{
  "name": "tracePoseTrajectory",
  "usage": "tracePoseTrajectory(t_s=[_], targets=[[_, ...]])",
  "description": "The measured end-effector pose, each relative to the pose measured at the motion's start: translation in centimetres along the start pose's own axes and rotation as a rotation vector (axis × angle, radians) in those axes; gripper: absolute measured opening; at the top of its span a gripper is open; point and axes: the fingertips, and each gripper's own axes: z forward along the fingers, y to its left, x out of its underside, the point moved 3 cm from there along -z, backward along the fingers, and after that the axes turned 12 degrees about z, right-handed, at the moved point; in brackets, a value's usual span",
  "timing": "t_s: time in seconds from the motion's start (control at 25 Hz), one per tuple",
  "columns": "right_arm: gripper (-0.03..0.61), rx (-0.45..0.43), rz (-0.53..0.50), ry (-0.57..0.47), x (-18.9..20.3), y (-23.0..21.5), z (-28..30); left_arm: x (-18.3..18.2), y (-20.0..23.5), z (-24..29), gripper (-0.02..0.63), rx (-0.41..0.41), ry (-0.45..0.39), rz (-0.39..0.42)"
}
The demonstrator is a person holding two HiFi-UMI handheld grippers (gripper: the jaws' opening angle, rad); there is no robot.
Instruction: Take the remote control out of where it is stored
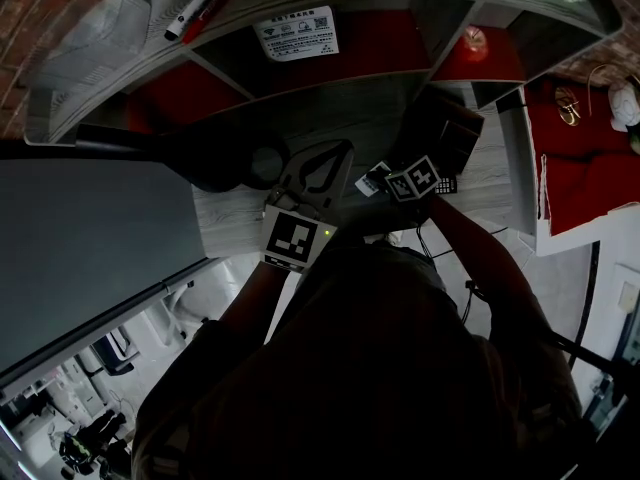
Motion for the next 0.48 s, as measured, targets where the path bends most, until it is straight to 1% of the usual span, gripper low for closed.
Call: tracePoseTrajectory(t_s=[0.12,0.2,0.32,0.48], targets=[[0.097,0.011,0.036,-0.008,-0.1,-0.8,0.1,0.1,-0.1,-0.2,0.012,-0.002,0.004,-0.018],[0.114,0.025,0.036,-0.009,-0.2,-1.1,0.2,0.1,-0.1,-0.2,0.012,-0.004,0.005,-0.033],[0.199,0.039,0.01,0.006,0.0,-1.2,0.4,0.3,-0.1,-0.4,0.012,-0.004,0.012,-0.053],[0.247,0.088,-0.042,0.007,0.2,-1.6,0.6,0.6,0.0,-0.4,0.012,-0.008,0.015,-0.074]])
